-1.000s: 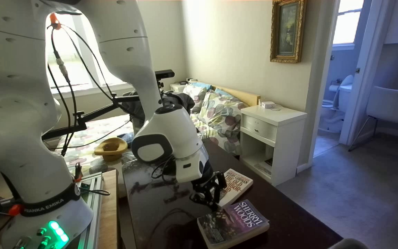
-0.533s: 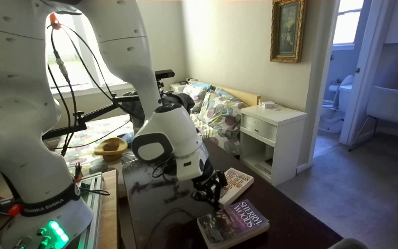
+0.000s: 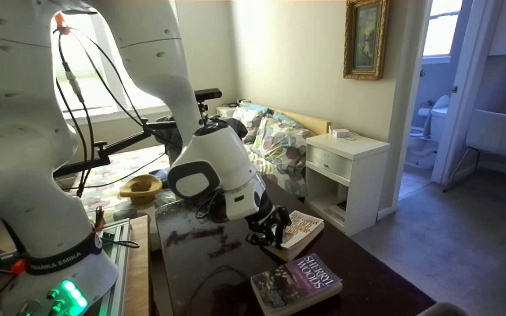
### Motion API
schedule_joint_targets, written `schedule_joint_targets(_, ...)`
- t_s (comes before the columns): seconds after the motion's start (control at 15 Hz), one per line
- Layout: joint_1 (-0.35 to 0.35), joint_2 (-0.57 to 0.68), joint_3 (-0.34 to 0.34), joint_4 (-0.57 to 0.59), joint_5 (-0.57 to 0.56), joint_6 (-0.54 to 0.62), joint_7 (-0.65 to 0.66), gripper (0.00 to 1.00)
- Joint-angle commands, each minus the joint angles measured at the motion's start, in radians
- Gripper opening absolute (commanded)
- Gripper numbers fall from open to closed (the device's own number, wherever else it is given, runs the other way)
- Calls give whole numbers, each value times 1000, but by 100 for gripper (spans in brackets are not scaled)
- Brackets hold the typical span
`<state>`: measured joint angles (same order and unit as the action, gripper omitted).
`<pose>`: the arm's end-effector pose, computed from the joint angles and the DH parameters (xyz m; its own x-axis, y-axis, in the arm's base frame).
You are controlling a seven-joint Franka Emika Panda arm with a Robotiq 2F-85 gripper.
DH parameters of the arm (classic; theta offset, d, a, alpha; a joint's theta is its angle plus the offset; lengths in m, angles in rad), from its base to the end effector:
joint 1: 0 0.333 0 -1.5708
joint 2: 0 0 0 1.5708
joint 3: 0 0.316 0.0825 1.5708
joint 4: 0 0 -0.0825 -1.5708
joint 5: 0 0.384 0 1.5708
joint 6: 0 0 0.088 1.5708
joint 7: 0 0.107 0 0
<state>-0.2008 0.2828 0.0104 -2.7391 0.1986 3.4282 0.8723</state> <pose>0.4043 -0.1007 0.1782 0.2553 -0.9386 0.2321 -0.8922 -0.3212 -0.3175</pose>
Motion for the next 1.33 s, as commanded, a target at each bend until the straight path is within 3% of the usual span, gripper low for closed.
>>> schedule_joint_targets(0.0,-20,-59,26,-4,-2,-3,9,1)
schedule_joint_targets(0.8,-160,-196,167,-14,-71,-25,75,1)
schedule_joint_targets(1.07,-233,-188,218,-6,-173,-86,108,1)
schedule_joint_targets(1.2,-304,-165,273,14,-268,-131,122,30)
schedule_joint_targets(1.27,-346,-148,307,31,-317,-162,109,35)
